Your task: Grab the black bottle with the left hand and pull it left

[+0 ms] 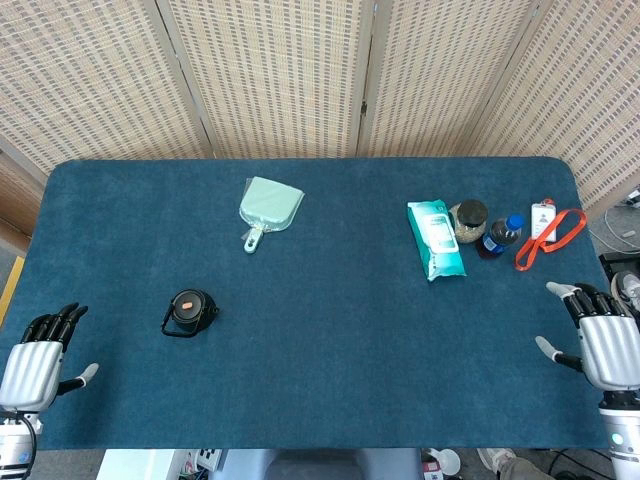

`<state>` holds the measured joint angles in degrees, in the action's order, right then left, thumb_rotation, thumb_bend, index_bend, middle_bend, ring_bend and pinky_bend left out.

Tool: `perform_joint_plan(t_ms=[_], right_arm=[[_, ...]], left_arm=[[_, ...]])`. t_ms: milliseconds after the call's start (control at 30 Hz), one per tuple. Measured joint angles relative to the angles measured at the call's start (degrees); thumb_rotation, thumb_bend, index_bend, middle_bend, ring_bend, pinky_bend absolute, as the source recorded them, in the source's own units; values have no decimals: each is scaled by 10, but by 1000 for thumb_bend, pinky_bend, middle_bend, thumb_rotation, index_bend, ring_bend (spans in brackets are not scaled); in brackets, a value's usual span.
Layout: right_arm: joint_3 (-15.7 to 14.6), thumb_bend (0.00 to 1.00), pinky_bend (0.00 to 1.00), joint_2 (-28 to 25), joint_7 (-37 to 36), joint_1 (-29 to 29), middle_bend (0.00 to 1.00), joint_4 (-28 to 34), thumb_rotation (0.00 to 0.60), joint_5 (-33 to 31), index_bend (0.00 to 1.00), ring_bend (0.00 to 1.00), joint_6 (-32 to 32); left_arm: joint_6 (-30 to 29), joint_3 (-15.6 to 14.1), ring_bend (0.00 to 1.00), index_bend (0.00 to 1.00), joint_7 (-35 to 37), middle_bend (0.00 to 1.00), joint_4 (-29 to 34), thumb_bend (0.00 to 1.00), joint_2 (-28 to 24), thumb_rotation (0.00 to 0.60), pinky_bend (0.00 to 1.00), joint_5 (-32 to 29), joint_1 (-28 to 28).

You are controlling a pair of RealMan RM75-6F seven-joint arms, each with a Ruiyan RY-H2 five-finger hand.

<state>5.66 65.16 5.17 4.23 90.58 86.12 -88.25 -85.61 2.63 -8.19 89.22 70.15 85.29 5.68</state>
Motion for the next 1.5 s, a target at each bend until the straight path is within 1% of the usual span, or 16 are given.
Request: perform_joint_plan(t_ms=[233, 400, 600, 700, 833, 900, 1133, 1500], right_arm=[[6, 152, 241, 4, 5, -1, 299, -2, 600, -1, 250, 199, -11], [22, 152, 241, 10, 20, -1, 288, -3, 600, -2, 250, 199, -34], [37, 152, 241, 7, 42, 0, 258, 9, 600, -13, 250, 199, -44], [42, 152, 241, 4, 50, 0, 254, 17, 600, -17, 250, 199, -49], [40, 153, 241, 3, 51, -2, 254, 22, 600, -16, 250, 199, -50], [39, 153, 241, 4, 52, -3, 253, 22, 600, -16, 250, 199, -50], [38, 152, 241, 2, 45, -9, 253, 21, 600, -12, 250, 199, -59], [34, 153, 241, 4, 36, -11, 253, 13, 600, -9, 250, 199, -57]], left_arm=[[4, 0, 180, 140, 9, 125, -4, 161, -2, 600, 121, 8, 6], [10, 2, 181, 140, 20, 125, -17, 159, -4, 600, 121, 27, 20], [37, 5, 181, 136, 32, 125, -28, 157, -8, 600, 121, 44, 49], [56, 5, 181, 115, 32, 125, -31, 157, -10, 600, 121, 48, 64], [86, 7, 173, 35, 29, 116, -40, 154, -6, 600, 121, 52, 88], [98, 8, 168, 12, 28, 103, -44, 153, -1, 600, 121, 52, 98], [134, 5, 161, 4, 10, 83, -51, 153, 14, 600, 121, 56, 129], [156, -5, 160, 3, -4, 83, -51, 153, 37, 600, 121, 58, 149]])
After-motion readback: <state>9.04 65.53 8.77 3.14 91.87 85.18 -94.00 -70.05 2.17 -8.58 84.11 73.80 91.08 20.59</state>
